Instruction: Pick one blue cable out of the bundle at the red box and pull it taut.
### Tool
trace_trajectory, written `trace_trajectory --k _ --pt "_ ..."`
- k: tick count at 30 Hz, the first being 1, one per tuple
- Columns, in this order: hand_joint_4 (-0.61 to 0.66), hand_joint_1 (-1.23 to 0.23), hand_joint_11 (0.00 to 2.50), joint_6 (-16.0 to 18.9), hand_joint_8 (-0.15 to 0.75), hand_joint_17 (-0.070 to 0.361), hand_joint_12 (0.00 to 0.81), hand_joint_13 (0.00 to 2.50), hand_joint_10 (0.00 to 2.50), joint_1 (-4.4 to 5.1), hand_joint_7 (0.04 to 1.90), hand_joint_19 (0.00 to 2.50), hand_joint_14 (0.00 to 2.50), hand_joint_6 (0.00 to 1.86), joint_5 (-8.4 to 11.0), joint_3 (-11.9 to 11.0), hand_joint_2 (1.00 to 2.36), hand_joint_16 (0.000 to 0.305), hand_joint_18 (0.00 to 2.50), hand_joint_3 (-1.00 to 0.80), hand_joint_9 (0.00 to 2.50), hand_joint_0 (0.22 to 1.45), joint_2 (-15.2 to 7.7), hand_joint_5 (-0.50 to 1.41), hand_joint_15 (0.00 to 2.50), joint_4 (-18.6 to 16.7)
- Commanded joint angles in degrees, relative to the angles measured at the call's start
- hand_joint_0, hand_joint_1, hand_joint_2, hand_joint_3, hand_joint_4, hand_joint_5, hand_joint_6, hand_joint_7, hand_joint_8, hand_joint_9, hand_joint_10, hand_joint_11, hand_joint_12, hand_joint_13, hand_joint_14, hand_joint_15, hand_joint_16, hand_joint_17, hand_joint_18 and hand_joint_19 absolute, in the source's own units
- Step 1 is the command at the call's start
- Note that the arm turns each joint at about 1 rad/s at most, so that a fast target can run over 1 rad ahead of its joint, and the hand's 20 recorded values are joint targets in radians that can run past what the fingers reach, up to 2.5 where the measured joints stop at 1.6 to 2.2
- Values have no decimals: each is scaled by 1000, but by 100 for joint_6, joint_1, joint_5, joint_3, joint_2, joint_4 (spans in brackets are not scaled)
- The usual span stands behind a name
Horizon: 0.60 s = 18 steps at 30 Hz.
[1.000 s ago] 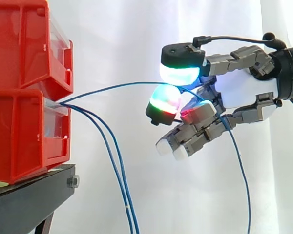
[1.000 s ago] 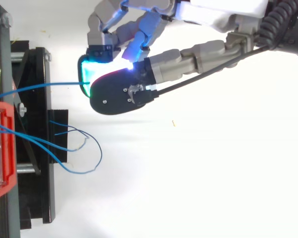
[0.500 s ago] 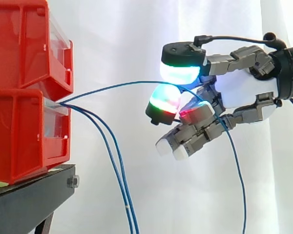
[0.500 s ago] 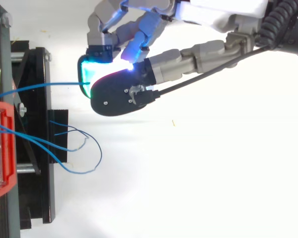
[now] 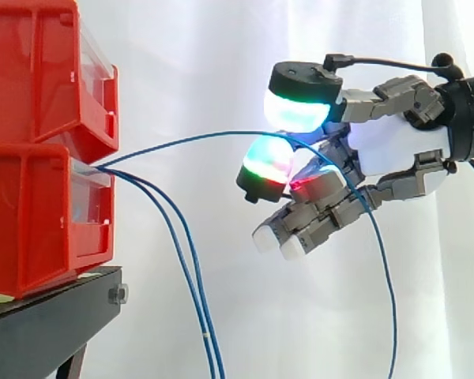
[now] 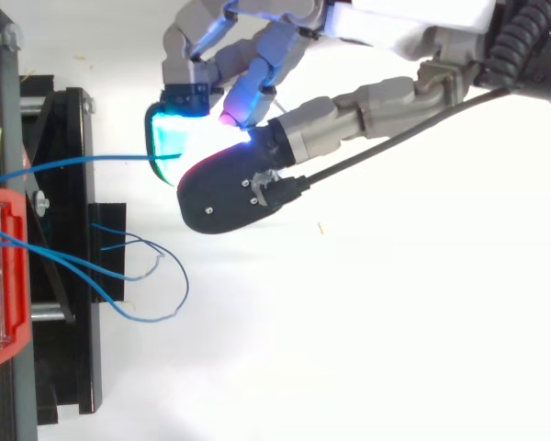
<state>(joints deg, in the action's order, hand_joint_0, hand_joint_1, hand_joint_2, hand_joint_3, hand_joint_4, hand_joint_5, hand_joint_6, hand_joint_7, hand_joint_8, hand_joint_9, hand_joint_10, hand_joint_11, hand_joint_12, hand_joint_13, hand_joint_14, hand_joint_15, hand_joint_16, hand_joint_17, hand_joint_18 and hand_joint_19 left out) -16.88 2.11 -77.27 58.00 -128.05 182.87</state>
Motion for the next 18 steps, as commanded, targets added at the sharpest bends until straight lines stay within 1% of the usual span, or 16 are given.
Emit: trace_trajectory --k 1,5,6,8,12,18 --pt "92 -645 1434 0 302 115 400 584 48 0 894 264 13 936 -8 1 1000 51 494 -500 1071 549 0 -195 398 -6" --pt "92 -640 1426 0 310 116 404 581 34 0 890 264 13 932 -8 1 1000 52 489 -500 1072 544 0 -194 392 -6" --pt "94 -624 1434 0 298 115 401 580 11 0 886 268 12 931 -8 1 1000 51 486 -500 1075 556 0 -194 387 3" --pt "92 -618 1449 0 304 113 398 577 0 8 899 275 13 929 -8 1 1000 50 481 -493 1080 572 0 -193 395 3" --pt "75 -594 1445 0 297 111 393 577 0 0 926 272 13 927 -8 -8 1009 49 482 -384 1083 600 0 -188 391 3" --pt "56 -629 1448 9 297 111 393 578 0 0 939 265 13 935 -8 1 1017 49 485 -244 1089 596 0 -185 387 3"
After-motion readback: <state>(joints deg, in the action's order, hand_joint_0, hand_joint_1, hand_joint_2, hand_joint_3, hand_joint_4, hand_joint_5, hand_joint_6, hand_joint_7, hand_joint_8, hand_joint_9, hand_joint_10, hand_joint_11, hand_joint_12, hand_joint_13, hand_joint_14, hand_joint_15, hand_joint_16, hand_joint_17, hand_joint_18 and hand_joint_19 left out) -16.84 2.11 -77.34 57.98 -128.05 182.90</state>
